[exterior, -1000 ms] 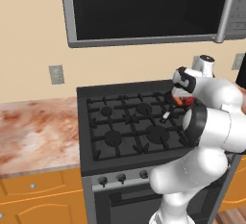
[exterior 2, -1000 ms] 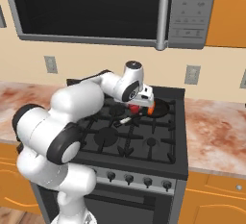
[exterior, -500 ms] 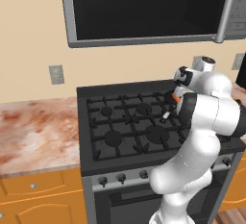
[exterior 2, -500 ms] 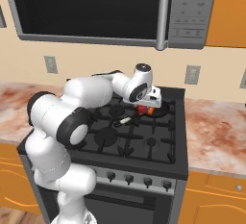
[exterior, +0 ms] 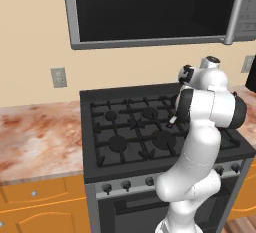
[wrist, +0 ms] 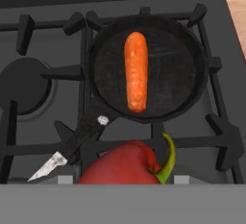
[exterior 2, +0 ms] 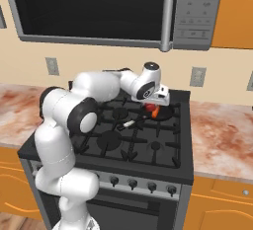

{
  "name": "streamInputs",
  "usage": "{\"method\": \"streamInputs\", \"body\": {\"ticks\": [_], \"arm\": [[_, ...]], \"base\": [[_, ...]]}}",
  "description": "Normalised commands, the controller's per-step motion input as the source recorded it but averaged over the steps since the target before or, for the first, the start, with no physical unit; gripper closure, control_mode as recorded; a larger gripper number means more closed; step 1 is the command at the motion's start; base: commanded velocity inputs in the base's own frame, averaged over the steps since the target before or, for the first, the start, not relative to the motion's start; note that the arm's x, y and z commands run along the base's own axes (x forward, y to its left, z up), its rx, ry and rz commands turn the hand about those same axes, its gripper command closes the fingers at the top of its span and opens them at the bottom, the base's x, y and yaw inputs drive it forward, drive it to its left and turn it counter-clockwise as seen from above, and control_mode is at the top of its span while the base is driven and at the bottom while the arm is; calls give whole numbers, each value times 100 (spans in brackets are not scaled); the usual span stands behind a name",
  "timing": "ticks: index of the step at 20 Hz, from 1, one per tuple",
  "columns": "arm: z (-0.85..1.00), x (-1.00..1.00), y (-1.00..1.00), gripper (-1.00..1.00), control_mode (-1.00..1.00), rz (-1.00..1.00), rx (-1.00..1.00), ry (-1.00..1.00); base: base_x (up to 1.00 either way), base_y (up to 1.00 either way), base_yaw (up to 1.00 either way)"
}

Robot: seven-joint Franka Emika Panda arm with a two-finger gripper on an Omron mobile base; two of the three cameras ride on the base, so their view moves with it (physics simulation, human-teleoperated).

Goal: Put the carrot and bell pepper in the pan. Then turn on the rear right burner and set the heat to medium.

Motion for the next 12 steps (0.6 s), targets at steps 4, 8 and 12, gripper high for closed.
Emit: {"method": "streamInputs", "body": {"ticks": [4,8,12], "arm": [[-10,34,-8,100,-100,0,0,4],[-14,19,-11,100,-100,0,0,5],[-14,9,-14,100,-100,0,0,6]], "base": [[0,0,0],[0,0,0],[0,0,0]]}}
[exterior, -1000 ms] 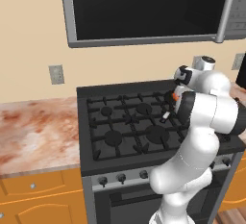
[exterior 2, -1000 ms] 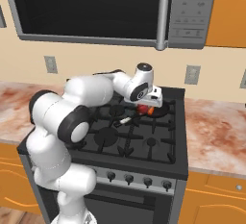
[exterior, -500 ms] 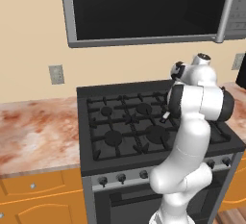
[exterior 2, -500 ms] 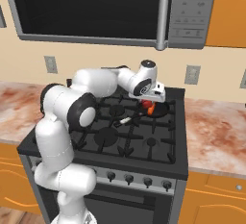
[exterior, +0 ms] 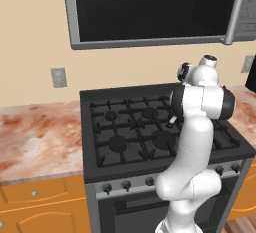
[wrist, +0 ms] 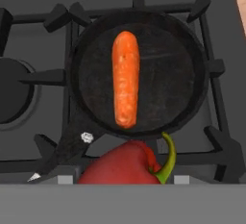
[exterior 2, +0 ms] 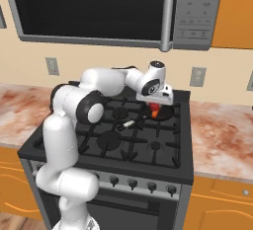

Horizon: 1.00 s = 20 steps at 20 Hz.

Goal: Put the carrot and bell pepper in the pan. Then turn on the rear right burner and set the heat to medium.

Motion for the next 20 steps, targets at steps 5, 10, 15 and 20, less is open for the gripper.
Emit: {"method": "streamInputs", "body": {"ticks": [5,10,15,20], "arm": [[-20,28,-10,100,-100,0,0,8],[-12,33,-4,100,-100,0,0,4],[-13,30,-2,100,-100,0,0,0],[-11,13,-10,100,-100,0,0,0]], "base": [[0,0,0],[0,0,0],[0,0,0],[0,0,0]]}}
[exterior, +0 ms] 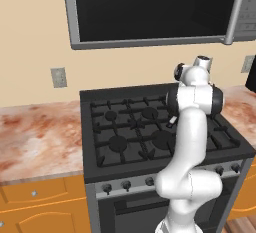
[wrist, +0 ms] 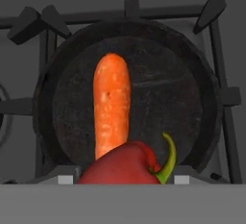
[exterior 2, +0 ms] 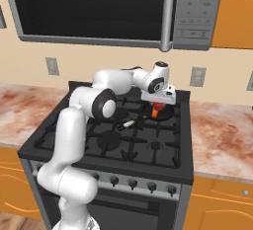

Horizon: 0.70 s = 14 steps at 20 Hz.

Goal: Put the carrot and bell pepper in the pan. Then turn on the rear right burner and set the heat to medium.

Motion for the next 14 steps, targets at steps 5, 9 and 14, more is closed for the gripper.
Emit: {"method": "streamInputs", "body": {"ticks": [5,9,14], "arm": [[-8,2,-13,100,-100,0,0,0],[-16,3,-6,100,-100,0,0,0],[-31,4,0,100,-100,1,0,0]], "base": [[0,0,0],[0,0,0],[0,0,0]]}}
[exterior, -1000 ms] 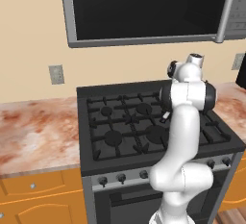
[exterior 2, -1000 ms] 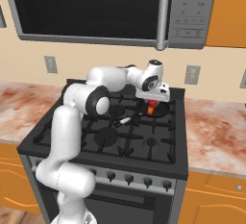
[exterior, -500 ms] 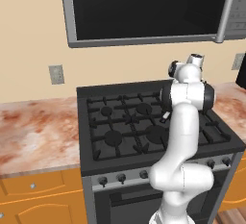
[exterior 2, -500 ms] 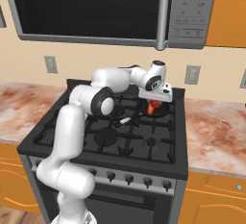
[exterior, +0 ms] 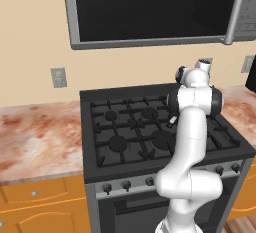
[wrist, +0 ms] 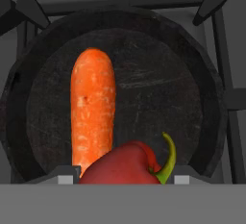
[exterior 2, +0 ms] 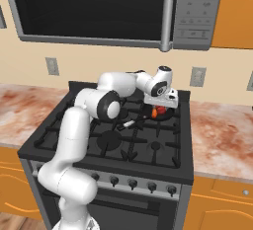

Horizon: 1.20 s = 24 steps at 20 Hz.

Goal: Put the carrot and bell pepper in the pan. Then turn on the rear right burner and set the heat to medium.

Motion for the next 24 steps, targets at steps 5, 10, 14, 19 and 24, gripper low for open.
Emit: {"method": "streamInputs", "body": {"ticks": [5,10,14,19,24], "arm": [[-26,3,-2,100,-100,0,1,0],[-18,13,-6,100,-100,0,0,0],[-2,26,-2,100,-100,0,0,0],[0,0,0,-100,-100,0,0,0],[0,0,0,-100,-100,0,0,0]], "base": [[0,0,0],[0,0,0],[0,0,0],[0,0,0],[0,0,0]]}}
